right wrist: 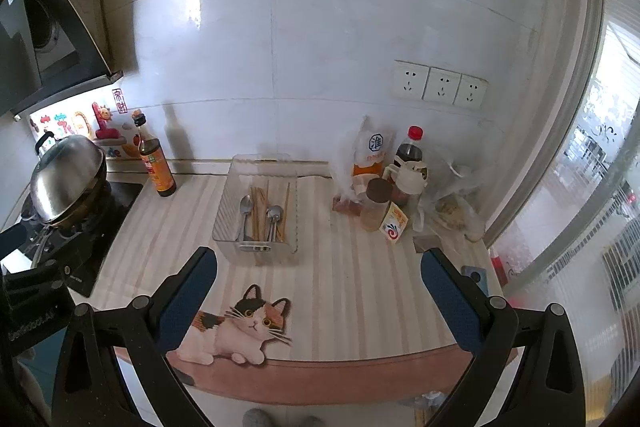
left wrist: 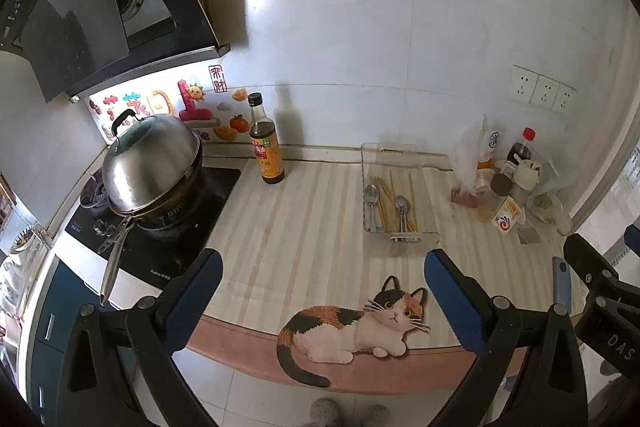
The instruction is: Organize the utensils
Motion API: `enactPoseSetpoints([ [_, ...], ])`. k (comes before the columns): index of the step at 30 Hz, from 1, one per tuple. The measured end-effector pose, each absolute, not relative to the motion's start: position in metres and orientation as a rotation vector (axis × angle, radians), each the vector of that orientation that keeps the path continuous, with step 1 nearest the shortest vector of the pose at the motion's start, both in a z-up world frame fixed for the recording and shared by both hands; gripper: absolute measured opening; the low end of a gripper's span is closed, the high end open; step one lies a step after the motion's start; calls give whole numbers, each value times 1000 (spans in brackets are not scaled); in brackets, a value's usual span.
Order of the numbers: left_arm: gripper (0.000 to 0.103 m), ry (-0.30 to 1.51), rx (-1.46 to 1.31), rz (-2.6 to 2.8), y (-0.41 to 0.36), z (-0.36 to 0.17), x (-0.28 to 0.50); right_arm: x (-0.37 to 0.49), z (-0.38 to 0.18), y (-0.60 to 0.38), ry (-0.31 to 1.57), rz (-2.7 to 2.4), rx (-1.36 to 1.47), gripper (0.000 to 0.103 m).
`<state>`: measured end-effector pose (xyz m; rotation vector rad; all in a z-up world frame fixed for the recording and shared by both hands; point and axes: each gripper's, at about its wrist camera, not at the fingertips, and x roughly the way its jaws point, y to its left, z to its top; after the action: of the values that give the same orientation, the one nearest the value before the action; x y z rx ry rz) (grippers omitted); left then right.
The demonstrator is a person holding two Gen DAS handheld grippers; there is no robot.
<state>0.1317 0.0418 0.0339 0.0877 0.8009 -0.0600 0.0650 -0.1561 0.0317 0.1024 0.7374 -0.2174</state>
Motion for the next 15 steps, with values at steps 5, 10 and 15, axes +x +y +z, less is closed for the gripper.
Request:
enactPoseSetpoints([
  [5, 103, 801, 91, -59, 42, 34, 132, 65, 30, -158, 744, -212, 102, 103],
  [10, 103, 805, 90, -60, 42, 33, 133, 65, 28, -160, 748, -212, 102, 103],
  [15, 103, 807, 93, -66, 39, 30, 133, 65, 27, -164, 752, -210, 102, 103],
])
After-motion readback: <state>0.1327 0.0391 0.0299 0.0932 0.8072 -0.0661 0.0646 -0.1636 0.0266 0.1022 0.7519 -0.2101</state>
